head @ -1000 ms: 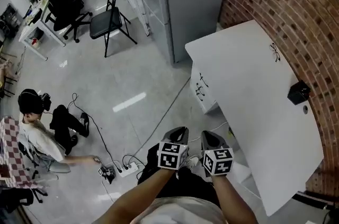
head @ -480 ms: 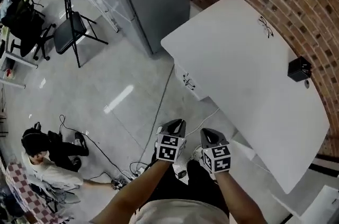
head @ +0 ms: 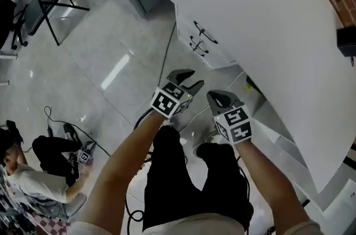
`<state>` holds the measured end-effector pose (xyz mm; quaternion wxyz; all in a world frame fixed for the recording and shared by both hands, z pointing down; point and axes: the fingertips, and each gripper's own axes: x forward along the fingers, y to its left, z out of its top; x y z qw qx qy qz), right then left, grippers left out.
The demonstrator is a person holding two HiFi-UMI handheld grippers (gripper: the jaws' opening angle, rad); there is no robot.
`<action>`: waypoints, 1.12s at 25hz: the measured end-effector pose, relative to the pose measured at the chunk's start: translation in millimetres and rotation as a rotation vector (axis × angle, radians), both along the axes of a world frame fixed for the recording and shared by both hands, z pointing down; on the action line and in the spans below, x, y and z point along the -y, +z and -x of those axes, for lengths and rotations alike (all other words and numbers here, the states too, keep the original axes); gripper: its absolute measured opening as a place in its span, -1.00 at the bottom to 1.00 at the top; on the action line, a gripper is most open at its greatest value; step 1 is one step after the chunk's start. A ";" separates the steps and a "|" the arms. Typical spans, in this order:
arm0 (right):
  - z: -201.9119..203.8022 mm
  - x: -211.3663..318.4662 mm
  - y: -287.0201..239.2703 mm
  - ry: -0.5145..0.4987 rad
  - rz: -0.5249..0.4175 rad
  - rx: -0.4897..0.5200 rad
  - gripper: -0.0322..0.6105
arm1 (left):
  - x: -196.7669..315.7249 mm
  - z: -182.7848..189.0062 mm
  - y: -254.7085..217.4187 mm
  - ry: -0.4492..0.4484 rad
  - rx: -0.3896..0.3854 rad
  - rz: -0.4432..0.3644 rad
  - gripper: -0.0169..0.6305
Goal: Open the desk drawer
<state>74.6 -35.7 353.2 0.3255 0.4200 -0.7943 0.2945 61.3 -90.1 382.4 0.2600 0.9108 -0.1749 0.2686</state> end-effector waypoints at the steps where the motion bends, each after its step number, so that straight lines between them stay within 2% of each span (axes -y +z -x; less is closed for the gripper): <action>1: -2.1 4.6 17.2 -0.032 0.000 -0.003 -0.85 | 8.1 -5.2 17.1 0.031 0.019 -0.035 -0.42; 5: -5.1 12.8 80.0 -0.133 0.046 0.018 -0.85 | 18.1 -24.3 88.5 0.193 0.111 -0.141 -0.41; 7: -6.7 19.5 110.6 -0.177 0.059 0.020 -0.85 | 19.8 -33.3 123.6 0.283 0.152 -0.159 -0.41; 10: -4.1 24.0 158.1 -0.258 0.088 0.010 -0.85 | 30.9 -37.2 170.0 0.353 0.180 -0.187 -0.40; 13: 4.4 26.0 196.4 -0.343 0.111 0.021 -0.85 | 44.7 -38.1 206.5 0.452 0.232 -0.319 -0.40; 15: 8.8 23.6 215.8 -0.397 0.123 0.036 -0.85 | 44.0 -43.6 224.9 0.529 0.239 -0.383 -0.40; 18: 15.8 13.3 243.4 -0.499 0.167 0.074 -0.85 | 41.1 -51.6 252.3 0.631 0.237 -0.422 -0.41; 21: 19.7 6.8 273.6 -0.626 0.192 0.046 -0.85 | 50.9 -55.3 282.9 0.725 0.279 -0.473 -0.42; 24: 18.0 4.7 303.5 -0.702 0.187 0.002 -0.85 | 58.3 -62.8 307.2 0.773 0.307 -0.535 -0.44; 28: 23.3 3.2 334.4 -0.761 0.175 0.013 -0.85 | 67.3 -70.8 326.5 0.758 0.306 -0.584 -0.49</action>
